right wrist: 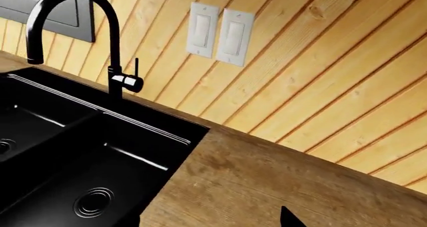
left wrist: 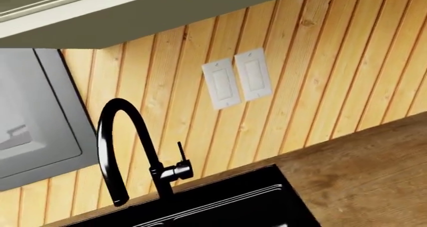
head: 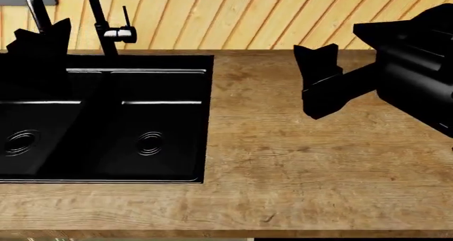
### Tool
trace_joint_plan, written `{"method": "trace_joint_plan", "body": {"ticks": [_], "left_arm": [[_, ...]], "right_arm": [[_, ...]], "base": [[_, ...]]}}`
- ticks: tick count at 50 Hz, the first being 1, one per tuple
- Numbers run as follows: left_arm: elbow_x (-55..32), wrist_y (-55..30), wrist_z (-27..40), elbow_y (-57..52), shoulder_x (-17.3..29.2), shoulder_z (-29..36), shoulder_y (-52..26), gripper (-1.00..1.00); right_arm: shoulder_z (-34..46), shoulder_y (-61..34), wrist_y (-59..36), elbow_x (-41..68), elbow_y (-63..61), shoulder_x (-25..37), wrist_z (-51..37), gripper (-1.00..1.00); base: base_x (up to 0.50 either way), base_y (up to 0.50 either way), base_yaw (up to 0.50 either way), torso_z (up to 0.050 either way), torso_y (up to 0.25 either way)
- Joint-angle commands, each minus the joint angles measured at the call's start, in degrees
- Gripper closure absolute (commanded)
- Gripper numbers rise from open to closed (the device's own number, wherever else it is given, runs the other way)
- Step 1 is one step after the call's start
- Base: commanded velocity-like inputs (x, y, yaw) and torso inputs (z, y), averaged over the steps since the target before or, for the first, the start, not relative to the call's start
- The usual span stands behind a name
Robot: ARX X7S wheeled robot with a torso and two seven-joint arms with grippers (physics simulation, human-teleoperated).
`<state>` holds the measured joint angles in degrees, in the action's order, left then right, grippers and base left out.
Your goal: Pick up the bowl with donut and place it on the tray. Pick up the cupcake and place it on the tray.
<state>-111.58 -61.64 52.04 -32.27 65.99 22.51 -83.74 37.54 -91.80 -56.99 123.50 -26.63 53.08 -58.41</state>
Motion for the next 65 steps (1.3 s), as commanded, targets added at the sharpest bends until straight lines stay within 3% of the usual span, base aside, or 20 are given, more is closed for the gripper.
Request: {"method": "trace_joint_plan", "body": {"ticks": [1, 65], "left_arm": [[-0.15, 0.03, -0.15, -0.11, 0.17, -0.1, -0.19, -1.0], [-3.71, 1.67, 0.62, -2.44, 4.33, -2.25, 0.05, -1.0]], "right_arm": [[0.04, 0.06, 0.15, 0.05, -0.31, 0.2, 0.07, -1.0], [0.51, 0.72, 1.61, 0.02, -2.38, 0.33, -0.28, -1.0]], "base": [[0.0, 0.5, 0.0, 0.0, 0.0], [0.0, 0.5, 0.0, 0.0, 0.0]]}}
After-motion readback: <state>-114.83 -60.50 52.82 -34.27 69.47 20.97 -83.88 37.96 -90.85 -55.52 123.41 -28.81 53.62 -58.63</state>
